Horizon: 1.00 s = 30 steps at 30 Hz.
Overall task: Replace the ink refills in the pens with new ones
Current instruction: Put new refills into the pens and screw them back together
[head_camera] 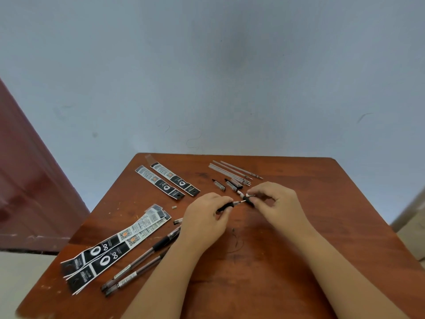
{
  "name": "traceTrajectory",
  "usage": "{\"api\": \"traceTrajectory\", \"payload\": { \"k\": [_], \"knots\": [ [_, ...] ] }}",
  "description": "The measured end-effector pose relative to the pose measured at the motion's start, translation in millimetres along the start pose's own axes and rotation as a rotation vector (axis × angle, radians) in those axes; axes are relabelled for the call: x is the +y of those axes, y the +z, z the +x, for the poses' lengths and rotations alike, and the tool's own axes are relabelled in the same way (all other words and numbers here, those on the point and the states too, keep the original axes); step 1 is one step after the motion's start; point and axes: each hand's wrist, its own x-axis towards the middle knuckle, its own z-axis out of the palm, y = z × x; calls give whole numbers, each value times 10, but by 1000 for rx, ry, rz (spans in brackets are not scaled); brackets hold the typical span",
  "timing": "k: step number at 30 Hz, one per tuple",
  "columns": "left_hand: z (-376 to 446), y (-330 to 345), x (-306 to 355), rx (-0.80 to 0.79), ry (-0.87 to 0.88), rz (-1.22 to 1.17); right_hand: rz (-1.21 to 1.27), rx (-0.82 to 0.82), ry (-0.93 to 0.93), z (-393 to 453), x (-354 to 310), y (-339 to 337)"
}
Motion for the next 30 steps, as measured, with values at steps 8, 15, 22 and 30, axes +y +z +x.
{"api": "traceTrajectory", "payload": {
  "k": [8, 15, 22, 30],
  "knots": [
    [-1, 11, -37, 28, 15, -6, 7, -11, -27, 8, 54, -10],
    [-12, 24, -29, -3, 45, -40, 2, -134, -59, -19, 41, 73],
    [-16, 0, -17, -27, 47, -76, -1, -205, -15, -7, 47, 47],
    [-21, 19, -35, -32, 64, -78, -13, -242, 38, 1, -5, 34]
  ]
}}
